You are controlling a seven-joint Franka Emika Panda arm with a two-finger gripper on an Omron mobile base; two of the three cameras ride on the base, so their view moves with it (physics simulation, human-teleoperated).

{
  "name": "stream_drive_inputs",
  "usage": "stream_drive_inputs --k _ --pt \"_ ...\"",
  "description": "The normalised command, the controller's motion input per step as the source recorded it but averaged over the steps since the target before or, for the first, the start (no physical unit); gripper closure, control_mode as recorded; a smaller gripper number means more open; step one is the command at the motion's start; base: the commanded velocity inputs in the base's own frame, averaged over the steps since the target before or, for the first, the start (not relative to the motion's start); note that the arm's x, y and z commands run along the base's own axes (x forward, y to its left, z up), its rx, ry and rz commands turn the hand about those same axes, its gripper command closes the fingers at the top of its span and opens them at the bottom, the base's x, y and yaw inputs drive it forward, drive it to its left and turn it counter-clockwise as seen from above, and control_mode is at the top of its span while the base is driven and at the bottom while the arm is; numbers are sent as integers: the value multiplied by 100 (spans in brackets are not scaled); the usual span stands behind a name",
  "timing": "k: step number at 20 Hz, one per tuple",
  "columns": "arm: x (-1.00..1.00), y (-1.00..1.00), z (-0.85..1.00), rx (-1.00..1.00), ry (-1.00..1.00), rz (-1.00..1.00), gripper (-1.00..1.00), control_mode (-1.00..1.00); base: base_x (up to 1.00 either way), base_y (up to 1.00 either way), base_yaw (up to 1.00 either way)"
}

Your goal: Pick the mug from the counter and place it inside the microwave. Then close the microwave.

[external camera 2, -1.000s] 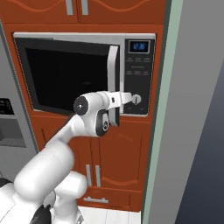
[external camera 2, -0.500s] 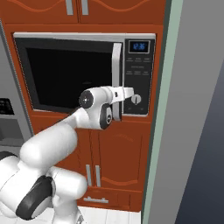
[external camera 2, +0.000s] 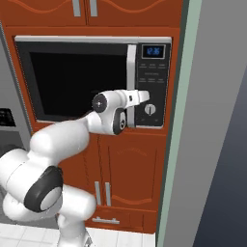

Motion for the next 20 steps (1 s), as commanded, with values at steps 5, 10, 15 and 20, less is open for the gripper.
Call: stream_drive_inputs --k 5,10,15,20 --pt "48 0 11 0 0 0 -100 -100 0 0 0" --pt "39 -2 9 0 1 0 -100 -100 0 0 0" --pt "31 -9 3 0 0 0 -100 -100 0 0 0" --pt "8 -10 4 0 3 1 -100 -100 0 0 0"
